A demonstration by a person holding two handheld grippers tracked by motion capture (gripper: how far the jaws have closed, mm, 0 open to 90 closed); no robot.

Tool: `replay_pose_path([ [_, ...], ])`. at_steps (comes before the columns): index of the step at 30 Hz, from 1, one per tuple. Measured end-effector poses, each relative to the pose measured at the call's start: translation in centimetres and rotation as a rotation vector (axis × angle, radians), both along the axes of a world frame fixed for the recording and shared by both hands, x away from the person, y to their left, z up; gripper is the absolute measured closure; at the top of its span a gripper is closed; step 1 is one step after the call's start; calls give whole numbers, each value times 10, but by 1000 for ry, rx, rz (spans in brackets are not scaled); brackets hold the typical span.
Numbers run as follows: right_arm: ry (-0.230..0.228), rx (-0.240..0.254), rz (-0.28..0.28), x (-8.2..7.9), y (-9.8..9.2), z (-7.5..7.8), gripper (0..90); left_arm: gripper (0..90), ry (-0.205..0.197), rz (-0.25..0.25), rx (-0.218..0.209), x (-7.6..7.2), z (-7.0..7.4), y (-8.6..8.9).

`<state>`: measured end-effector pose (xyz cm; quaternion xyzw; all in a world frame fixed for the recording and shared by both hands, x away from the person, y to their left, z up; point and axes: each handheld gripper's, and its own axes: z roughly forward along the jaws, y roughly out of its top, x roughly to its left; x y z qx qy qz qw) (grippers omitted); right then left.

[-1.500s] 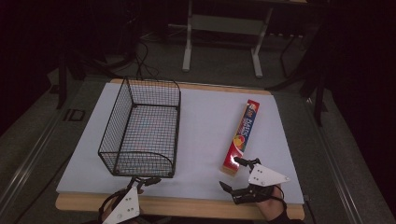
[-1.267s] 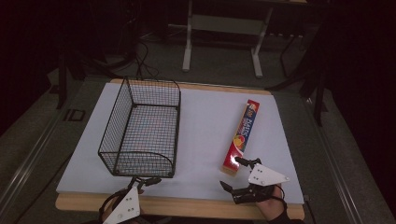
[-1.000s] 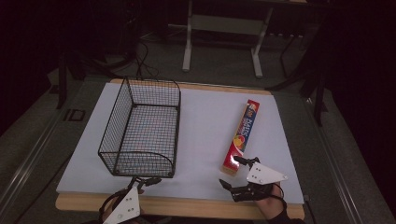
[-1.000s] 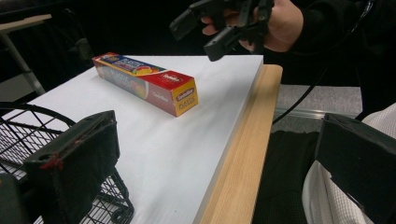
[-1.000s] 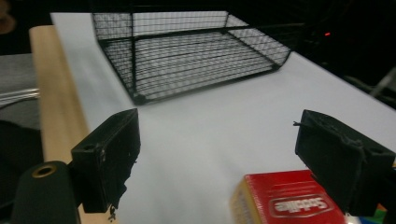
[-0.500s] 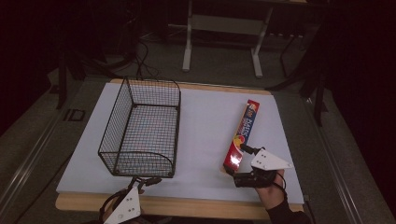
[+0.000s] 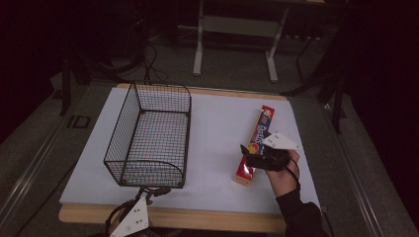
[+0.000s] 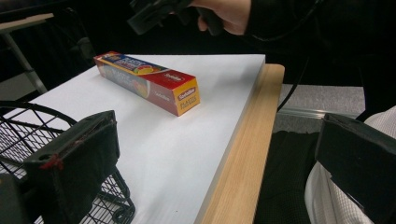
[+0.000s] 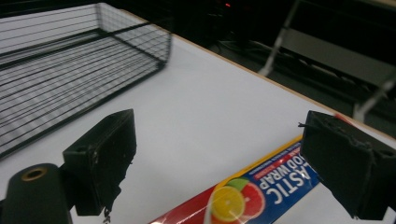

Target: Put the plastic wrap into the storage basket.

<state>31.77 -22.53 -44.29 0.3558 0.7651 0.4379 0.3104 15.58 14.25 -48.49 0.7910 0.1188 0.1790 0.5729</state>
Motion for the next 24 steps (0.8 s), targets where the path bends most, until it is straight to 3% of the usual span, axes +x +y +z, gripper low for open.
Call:
replay_pose_path([
  [7, 109, 3, -166, 27, -3, 0, 107, 2, 0, -1, 0, 0, 0, 0],
  [8, 109, 3, -166, 27, -3, 0, 107, 2, 0, -1, 0, 0, 0, 0],
  [11, 135, 20, -247, 38, -2, 0, 99, 2, 0, -2, 0, 0, 0, 0],
  [16, 193, 54, -299, 50, -1, 0, 96, 2, 4, -4, -5, 0, 0, 0],
  [18, 254, 66, -314, 59, 0, 0, 97, 1, 4, -5, -6, 0, 1, 0],
  [24, 334, 39, -367, 76, -3, -4, 138, 2, 4, -5, -6, -1, 0, 0],
])
